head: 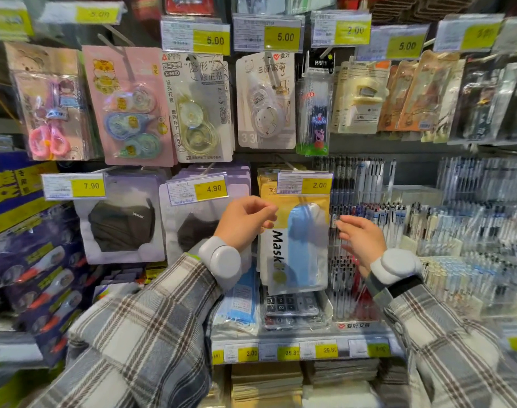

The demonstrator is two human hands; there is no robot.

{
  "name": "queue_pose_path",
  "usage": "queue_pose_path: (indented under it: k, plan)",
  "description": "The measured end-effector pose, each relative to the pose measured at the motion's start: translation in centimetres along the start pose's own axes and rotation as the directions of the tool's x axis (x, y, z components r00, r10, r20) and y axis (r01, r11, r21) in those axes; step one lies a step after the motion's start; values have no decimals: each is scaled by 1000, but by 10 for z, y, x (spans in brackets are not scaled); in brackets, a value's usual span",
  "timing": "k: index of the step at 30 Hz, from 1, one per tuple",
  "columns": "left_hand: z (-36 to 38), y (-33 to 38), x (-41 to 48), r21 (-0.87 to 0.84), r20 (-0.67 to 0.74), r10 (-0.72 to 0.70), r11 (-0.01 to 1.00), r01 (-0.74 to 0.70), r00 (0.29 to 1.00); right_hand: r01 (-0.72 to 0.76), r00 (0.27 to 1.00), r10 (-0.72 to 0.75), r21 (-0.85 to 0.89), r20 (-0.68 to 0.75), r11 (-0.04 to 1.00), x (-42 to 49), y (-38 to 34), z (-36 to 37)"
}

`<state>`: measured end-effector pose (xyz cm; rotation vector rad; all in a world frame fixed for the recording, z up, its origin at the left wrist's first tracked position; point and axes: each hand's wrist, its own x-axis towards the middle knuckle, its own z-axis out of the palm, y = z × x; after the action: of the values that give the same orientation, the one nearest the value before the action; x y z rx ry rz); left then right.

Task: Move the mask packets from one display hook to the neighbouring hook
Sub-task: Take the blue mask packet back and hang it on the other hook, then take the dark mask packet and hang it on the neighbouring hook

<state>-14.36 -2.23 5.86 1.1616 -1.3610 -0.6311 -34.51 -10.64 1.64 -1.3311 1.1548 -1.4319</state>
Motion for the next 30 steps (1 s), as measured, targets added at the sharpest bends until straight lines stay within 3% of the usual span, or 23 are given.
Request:
queue_pose_path:
  k: [14,30]
  plan:
    - [-69,-9,-47,-122,-91,-207,973,195,974,-94,918,82,12,388,996,-73,-37,69]
    - [-168,-19,-82,-95,-225,-275,961,259,935,-86,823,69,4,564,996,-119,-48,175]
